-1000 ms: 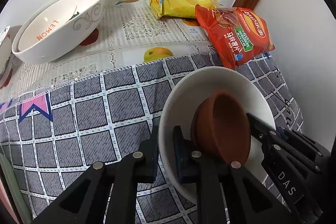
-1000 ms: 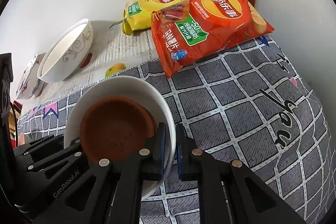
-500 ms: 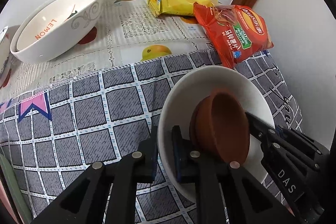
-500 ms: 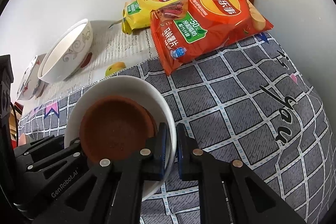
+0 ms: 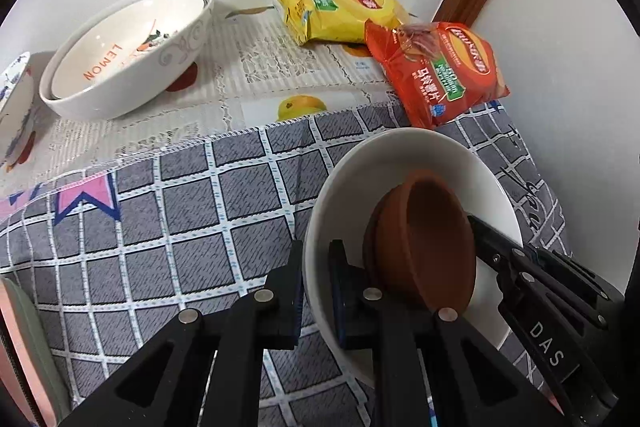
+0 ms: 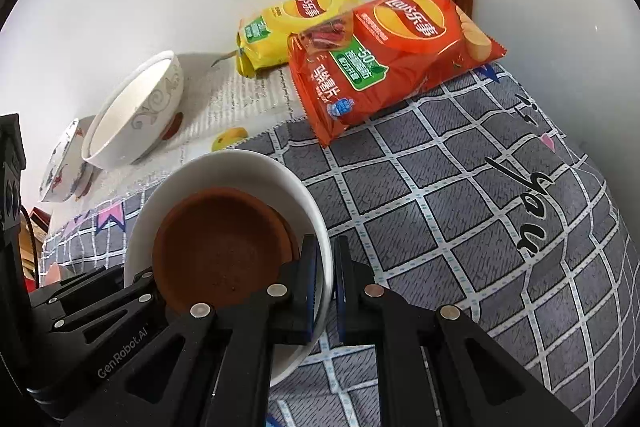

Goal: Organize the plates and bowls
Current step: 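Lift the white bowl with the left tool and carry it toward the plate stack, then lower the white bowl onto the pink plate with the left tool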

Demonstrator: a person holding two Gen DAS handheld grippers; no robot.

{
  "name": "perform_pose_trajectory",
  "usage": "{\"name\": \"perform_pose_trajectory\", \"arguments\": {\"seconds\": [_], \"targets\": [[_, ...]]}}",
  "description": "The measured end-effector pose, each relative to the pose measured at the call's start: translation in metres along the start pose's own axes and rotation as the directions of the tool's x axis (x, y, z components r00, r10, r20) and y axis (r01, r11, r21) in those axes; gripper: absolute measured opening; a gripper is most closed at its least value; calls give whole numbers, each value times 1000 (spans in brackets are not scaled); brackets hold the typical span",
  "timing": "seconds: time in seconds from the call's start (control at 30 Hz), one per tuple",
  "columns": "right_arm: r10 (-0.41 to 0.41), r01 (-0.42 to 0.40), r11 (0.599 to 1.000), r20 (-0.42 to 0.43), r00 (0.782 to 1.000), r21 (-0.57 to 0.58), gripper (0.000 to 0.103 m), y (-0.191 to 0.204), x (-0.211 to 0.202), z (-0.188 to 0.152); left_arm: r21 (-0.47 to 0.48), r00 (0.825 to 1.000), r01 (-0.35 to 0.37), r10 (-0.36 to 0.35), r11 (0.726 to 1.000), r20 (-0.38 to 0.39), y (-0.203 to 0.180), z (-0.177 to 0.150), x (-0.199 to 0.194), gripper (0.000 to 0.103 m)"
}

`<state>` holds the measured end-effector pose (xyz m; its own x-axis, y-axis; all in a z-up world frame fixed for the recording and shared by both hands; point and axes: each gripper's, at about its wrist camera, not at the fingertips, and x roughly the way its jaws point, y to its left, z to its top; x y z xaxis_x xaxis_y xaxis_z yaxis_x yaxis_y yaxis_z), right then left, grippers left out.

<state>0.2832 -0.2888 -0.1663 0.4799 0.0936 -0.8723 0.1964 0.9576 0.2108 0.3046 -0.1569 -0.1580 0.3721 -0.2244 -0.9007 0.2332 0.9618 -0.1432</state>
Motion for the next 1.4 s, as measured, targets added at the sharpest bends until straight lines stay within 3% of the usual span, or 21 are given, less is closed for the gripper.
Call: {"name": "perform_pose_trajectory", "arguments": {"seconds": [0.7,1.4], "targets": [[48,-47,999,49,998,-20,8,52,-72,-36,-28,997,-31,33,999,71,32,-38,-88,12],[116,-112,990,48,992,-90,8,134,-88,-77,-111,990,-81,93,991,110,112,-80,-140,12]]}}
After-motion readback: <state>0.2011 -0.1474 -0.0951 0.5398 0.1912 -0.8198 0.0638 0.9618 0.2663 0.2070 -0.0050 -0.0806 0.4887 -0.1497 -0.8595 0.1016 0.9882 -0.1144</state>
